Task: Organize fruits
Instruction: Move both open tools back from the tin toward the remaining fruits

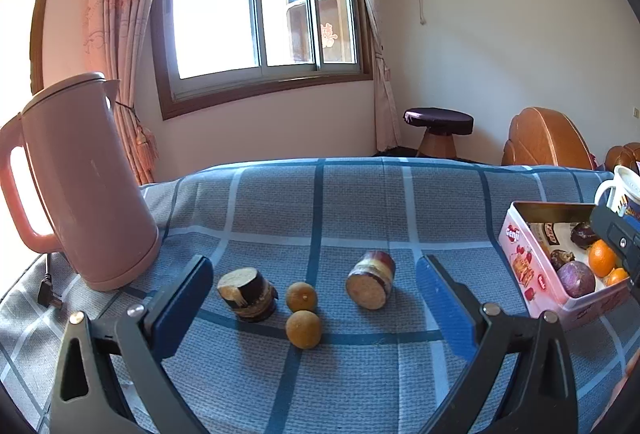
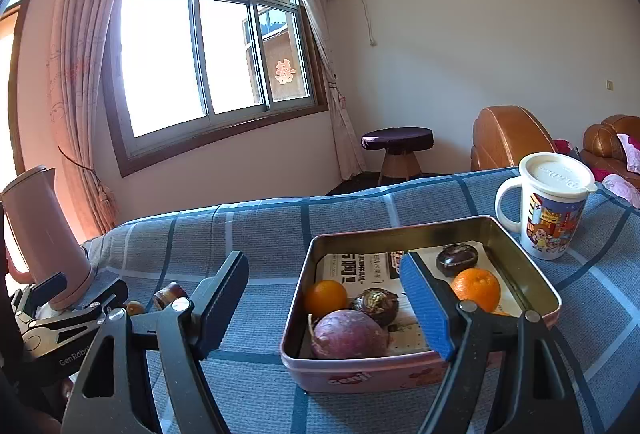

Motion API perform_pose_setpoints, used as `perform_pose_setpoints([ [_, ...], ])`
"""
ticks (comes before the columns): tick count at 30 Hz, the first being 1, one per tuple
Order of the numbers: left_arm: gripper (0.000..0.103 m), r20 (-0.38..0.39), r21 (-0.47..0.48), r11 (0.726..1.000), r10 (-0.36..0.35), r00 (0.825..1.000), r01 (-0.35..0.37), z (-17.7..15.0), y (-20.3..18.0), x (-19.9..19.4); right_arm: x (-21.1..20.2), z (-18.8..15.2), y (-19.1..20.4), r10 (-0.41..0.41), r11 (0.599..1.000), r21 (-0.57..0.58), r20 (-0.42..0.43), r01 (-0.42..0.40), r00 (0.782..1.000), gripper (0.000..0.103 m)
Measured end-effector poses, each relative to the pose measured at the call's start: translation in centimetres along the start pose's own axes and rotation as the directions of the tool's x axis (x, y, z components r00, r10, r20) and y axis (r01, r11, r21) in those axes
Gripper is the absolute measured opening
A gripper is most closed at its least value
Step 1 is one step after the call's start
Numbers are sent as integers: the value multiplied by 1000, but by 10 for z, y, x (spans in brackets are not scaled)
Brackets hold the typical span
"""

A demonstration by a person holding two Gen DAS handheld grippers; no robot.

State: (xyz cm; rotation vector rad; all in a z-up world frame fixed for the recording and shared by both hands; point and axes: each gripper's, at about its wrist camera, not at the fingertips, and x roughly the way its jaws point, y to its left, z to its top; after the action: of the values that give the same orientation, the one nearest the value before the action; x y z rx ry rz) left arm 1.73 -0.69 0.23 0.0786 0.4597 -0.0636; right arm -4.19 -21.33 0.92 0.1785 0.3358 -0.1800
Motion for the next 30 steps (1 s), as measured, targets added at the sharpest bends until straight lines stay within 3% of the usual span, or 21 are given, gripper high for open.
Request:
perform_pose_setpoints([
  [16, 103, -35, -82, 996, 12, 999, -15, 0, 50, 14, 15, -8, 61, 48, 999, -20, -22, -49, 999, 79],
  [25, 103, -44, -94, 994, 44, 998, -48, -2, 79, 21, 22, -12, 84, 64, 997, -46, -46, -66, 997, 79],
  [30, 103, -98, -95, 991, 87, 991, -96, -2, 99, 35, 30, -13, 96, 76, 995, -57, -83, -81, 994, 79],
])
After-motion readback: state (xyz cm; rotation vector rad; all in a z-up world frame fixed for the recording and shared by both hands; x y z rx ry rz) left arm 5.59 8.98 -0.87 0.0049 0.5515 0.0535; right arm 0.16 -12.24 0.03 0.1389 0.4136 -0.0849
